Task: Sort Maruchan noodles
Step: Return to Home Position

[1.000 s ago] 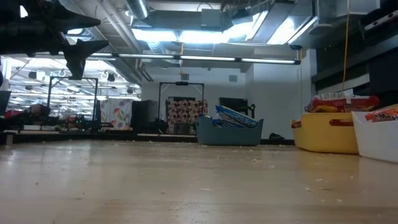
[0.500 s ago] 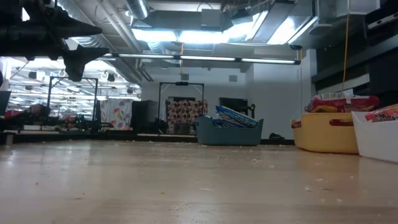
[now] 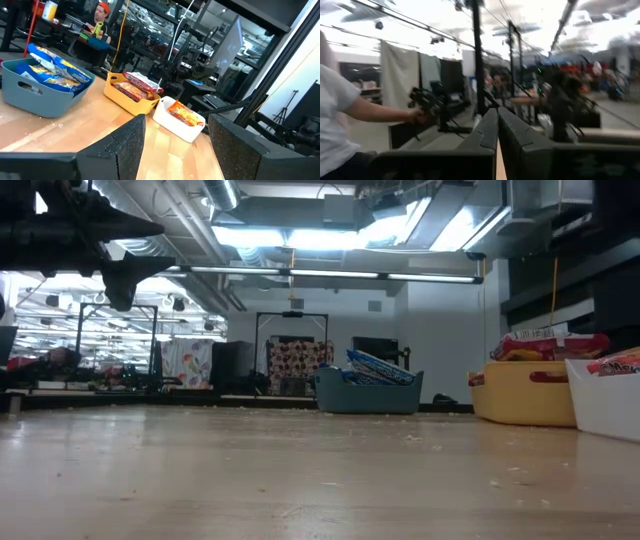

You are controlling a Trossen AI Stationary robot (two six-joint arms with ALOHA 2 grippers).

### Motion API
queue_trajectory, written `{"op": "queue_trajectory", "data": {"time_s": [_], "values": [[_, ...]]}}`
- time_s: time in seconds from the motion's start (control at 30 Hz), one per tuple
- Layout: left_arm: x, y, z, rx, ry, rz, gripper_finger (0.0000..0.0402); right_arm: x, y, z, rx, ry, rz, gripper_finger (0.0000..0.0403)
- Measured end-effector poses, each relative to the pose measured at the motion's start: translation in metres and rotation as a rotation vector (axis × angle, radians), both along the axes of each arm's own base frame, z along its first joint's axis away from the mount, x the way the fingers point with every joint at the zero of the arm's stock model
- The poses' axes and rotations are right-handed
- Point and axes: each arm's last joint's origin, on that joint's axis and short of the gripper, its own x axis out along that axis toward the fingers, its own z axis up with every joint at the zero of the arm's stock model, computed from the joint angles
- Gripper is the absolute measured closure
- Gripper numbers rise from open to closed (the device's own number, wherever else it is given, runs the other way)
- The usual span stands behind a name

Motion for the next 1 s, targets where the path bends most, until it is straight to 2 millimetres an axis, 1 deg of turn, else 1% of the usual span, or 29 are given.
{"op": "queue_trajectory", "data": {"time_s": [0.1,0.23,0.43,0.5,0.63,0.77,0.9,1.0], "values": [[0.0,0.0,0.0,0.013,0.002,0.009,0.0189,0.004,-0.006,-0.006,0.025,0.077,-0.019,0.0398],[0.0,0.0,0.0,0.064,0.01,0.007,0.0189,0.008,-0.011,-0.019,0.025,0.239,0.002,0.0398],[0.0,0.0,0.0,0.124,0.022,0.01,0.0189,0.009,-0.019,-0.019,0.032,0.23,-0.075,0.0398],[0.0,0.0,-0.001,0.129,0.027,0.01,0.0189,0.009,-0.02,-0.019,0.02,0.226,-0.067,0.0398],[0.001,0.0,-0.005,0.123,0.075,0.006,0.0189,0.009,-0.02,-0.022,0.003,0.268,0.002,0.0398],[0.001,0.0,-0.008,0.116,0.1,0.007,0.0189,0.01,-0.02,-0.027,0.014,0.328,0.022,0.0398],[0.001,0.0,-0.01,0.149,0.13,0.024,0.0189,0.01,-0.02,-0.028,-0.022,0.319,-0.012,0.0398],[0.001,0.0,-0.01,0.177,0.135,0.031,0.0189,0.011,-0.022,-0.028,-0.03,0.318,-0.077,0.0398]]}}
